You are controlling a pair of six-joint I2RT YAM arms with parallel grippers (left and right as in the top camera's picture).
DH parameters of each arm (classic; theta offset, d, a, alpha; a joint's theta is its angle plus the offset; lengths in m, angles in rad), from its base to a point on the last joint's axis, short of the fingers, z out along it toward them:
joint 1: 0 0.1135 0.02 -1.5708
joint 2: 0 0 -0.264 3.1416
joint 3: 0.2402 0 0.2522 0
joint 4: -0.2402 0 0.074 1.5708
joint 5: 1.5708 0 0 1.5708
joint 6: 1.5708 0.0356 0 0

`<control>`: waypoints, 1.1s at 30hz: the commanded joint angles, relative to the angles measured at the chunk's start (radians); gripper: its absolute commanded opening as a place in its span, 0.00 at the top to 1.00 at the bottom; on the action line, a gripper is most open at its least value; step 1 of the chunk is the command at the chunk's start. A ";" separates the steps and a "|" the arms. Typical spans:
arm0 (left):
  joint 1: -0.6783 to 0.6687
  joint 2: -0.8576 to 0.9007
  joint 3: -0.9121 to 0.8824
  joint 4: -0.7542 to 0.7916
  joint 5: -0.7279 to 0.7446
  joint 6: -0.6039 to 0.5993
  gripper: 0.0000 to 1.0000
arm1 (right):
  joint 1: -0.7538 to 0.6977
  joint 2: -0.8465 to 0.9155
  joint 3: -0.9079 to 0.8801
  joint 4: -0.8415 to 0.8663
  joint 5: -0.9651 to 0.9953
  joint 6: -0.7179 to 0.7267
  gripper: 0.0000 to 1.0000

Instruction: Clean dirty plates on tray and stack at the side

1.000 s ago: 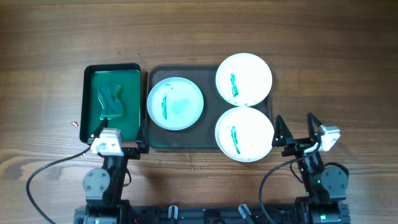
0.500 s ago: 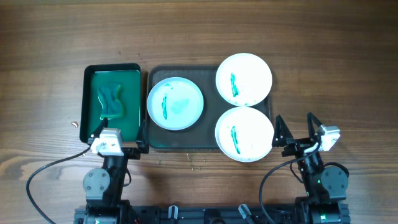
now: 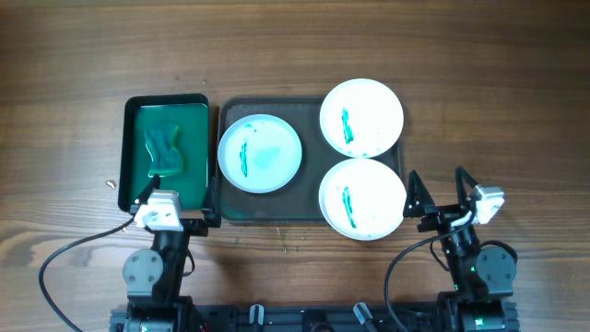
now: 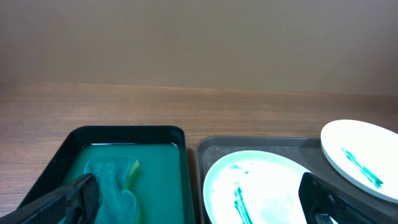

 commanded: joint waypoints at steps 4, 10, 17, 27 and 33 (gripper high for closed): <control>0.005 -0.005 -0.010 0.002 0.012 0.013 0.00 | 0.004 -0.002 -0.001 0.005 -0.011 -0.010 0.00; 0.005 -0.005 -0.010 0.002 0.012 0.013 0.00 | 0.004 -0.002 -0.001 0.006 -0.011 -0.009 0.00; 0.005 -0.005 -0.010 0.003 0.012 0.013 0.00 | 0.004 -0.002 -0.001 0.005 -0.007 -0.016 0.00; 0.005 -0.005 -0.007 0.000 0.037 -0.084 0.00 | 0.004 0.016 0.004 0.005 -0.089 -0.011 0.00; 0.005 0.050 0.102 -0.108 0.026 -0.100 0.00 | 0.004 0.138 0.100 -0.009 -0.173 -0.045 0.01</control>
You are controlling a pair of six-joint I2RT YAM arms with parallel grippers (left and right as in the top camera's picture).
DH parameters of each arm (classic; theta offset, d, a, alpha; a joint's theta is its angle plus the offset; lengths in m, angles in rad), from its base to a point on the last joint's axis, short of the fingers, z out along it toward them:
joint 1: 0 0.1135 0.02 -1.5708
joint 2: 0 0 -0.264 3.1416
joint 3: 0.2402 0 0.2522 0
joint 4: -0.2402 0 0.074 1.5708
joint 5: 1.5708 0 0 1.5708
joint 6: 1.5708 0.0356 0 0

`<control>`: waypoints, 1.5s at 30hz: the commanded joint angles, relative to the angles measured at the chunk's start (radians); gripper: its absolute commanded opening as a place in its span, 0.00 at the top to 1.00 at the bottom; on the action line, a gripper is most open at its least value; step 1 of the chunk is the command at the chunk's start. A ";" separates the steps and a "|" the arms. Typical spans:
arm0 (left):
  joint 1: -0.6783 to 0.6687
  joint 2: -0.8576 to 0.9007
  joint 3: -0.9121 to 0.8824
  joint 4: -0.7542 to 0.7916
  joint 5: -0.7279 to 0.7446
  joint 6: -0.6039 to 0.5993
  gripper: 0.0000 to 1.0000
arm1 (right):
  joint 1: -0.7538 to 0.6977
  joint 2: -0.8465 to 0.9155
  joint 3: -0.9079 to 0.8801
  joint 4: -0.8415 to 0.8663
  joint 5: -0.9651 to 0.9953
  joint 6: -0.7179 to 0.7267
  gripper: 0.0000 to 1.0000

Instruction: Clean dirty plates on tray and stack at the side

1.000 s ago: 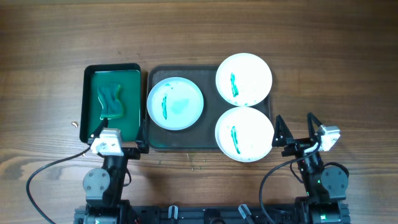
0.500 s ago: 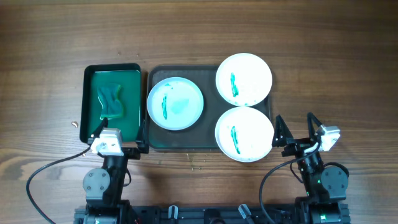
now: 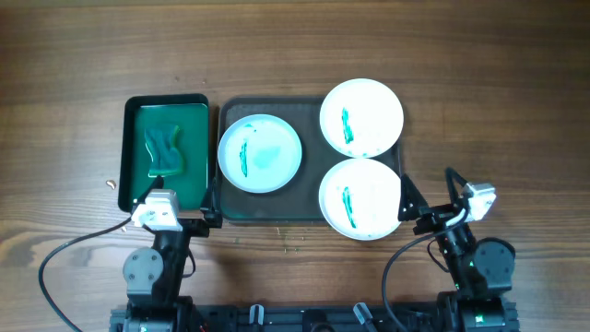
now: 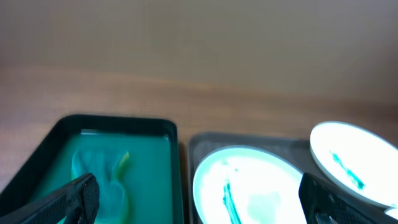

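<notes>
Three white plates with green smears sit on the dark tray (image 3: 230, 210): one at the left (image 3: 260, 153), one at the back right (image 3: 361, 117), one at the front right (image 3: 361, 199). A green sponge (image 3: 163, 150) lies in the green-lined bin (image 3: 133, 138) left of the tray. My left gripper (image 3: 177, 219) is open at the bin's near edge; its wrist view shows the sponge (image 4: 99, 180) and left plate (image 4: 249, 190) between the fingers (image 4: 74, 199). My right gripper (image 3: 431, 195) is open just right of the front right plate.
The wooden table (image 3: 479, 92) stretches around the tray and bin. Small crumbs (image 3: 293, 240) lie in front of the tray. Cables (image 3: 64, 258) run from both arm bases at the near edge.
My left gripper has shifted slightly, the wrist view now blurred and looking a bit further left. My right gripper has moved a little left, toward the front right plate's rim.
</notes>
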 commanded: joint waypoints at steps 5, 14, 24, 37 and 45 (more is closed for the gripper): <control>0.005 0.232 0.319 -0.216 -0.001 -0.012 0.00 | 0.004 0.289 0.267 -0.074 -0.144 -0.067 0.00; 0.005 0.839 0.951 -0.631 -0.007 -0.013 0.00 | 0.004 0.787 0.894 -0.613 -0.151 -0.259 0.00; 0.005 1.296 1.292 -0.907 0.001 -0.017 0.00 | 0.005 1.179 1.142 -0.800 -0.226 -0.190 0.01; 0.024 1.420 1.292 -0.912 -0.214 -0.120 0.10 | 0.396 1.629 1.235 -0.593 -0.113 0.213 0.35; 0.123 1.424 1.292 -0.930 -0.217 -0.159 0.11 | 0.514 1.825 1.283 -0.498 0.033 0.258 0.55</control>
